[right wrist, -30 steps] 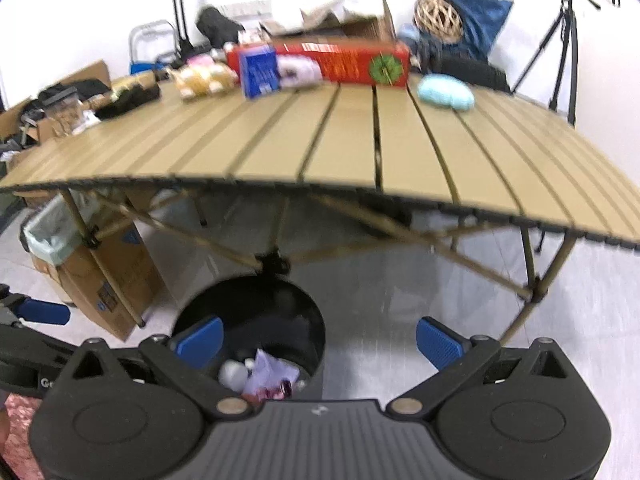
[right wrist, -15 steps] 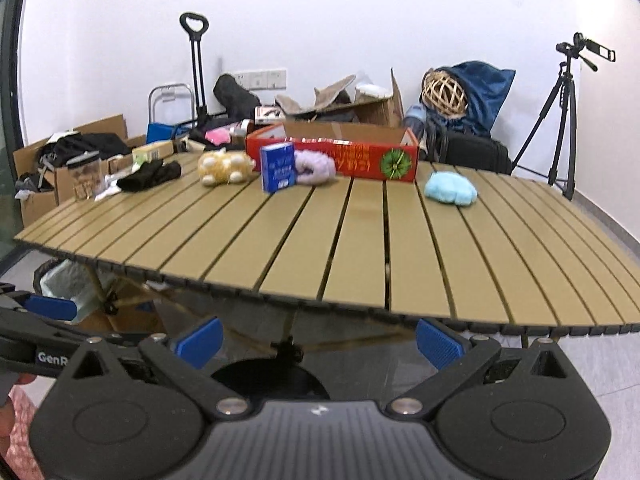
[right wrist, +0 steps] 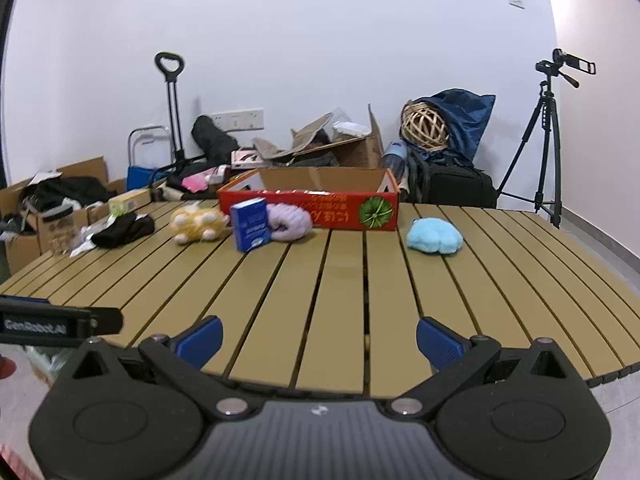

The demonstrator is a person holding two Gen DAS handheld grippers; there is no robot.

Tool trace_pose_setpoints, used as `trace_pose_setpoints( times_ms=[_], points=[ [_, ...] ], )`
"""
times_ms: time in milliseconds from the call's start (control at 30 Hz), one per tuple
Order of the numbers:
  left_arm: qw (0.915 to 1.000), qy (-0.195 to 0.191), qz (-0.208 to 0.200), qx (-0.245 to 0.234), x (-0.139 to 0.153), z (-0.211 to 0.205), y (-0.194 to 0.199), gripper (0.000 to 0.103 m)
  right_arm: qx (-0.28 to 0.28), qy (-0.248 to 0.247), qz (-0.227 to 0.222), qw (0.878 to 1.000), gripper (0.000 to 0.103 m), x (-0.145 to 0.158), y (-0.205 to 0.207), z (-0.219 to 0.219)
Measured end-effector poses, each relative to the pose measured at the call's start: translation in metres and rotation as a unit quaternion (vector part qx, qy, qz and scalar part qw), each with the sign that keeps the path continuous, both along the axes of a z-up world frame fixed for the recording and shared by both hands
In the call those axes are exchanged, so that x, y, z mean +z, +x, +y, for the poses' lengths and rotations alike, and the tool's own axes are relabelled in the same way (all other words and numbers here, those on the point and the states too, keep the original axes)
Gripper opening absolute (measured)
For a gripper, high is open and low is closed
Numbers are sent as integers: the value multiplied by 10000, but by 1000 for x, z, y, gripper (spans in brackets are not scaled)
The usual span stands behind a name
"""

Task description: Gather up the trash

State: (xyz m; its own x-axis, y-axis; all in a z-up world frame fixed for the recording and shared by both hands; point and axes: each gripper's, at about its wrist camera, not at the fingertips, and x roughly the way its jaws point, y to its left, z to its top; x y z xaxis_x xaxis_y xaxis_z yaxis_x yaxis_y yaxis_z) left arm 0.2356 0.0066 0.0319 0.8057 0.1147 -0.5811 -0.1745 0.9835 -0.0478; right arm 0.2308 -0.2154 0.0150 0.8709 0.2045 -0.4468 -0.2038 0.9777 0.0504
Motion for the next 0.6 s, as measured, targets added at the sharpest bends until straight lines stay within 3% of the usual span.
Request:
trace_pose_setpoints(
  times_ms=[600],
  points=[
    [9984, 32, -291, 493, -8, 29, 97, 103, -724, 559, 0, 9958, 103, -18, 113, -19]
  ],
)
